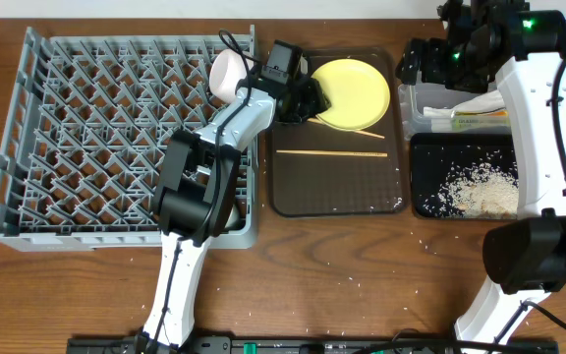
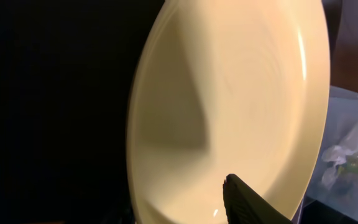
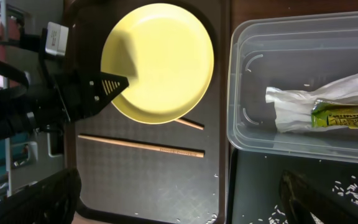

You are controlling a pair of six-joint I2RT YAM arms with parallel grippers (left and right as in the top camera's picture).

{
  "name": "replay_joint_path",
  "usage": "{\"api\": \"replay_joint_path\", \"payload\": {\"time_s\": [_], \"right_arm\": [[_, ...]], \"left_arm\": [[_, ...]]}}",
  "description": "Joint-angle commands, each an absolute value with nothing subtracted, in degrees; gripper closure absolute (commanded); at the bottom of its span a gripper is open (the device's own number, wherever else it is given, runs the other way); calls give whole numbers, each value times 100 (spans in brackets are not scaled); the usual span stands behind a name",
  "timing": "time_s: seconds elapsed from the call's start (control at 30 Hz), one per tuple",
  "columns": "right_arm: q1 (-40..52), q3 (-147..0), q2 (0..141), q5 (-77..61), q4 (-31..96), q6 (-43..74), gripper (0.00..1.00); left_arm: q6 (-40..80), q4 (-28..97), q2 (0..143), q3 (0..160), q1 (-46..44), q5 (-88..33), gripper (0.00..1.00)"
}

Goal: Sort waste into correct bins and load items into the dishwasher
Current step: 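Carry the yellow plate left and stand it upright in the rack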

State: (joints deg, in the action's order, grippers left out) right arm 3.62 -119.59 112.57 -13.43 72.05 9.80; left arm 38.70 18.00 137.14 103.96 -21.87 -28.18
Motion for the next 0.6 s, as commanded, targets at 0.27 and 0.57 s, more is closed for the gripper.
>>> {"api": "replay_joint_path", "payload": {"time_s": [0.27, 0.57], "right_arm": [[414, -11987, 11242, -1352, 7203, 913, 1], [414, -11987, 11242, -1352, 7205, 913, 1]], "left_arm": [[3959, 1647, 14193, 10324, -2182, -2639, 92], [4025, 1081, 13996, 10326, -2069, -3409, 92]]}}
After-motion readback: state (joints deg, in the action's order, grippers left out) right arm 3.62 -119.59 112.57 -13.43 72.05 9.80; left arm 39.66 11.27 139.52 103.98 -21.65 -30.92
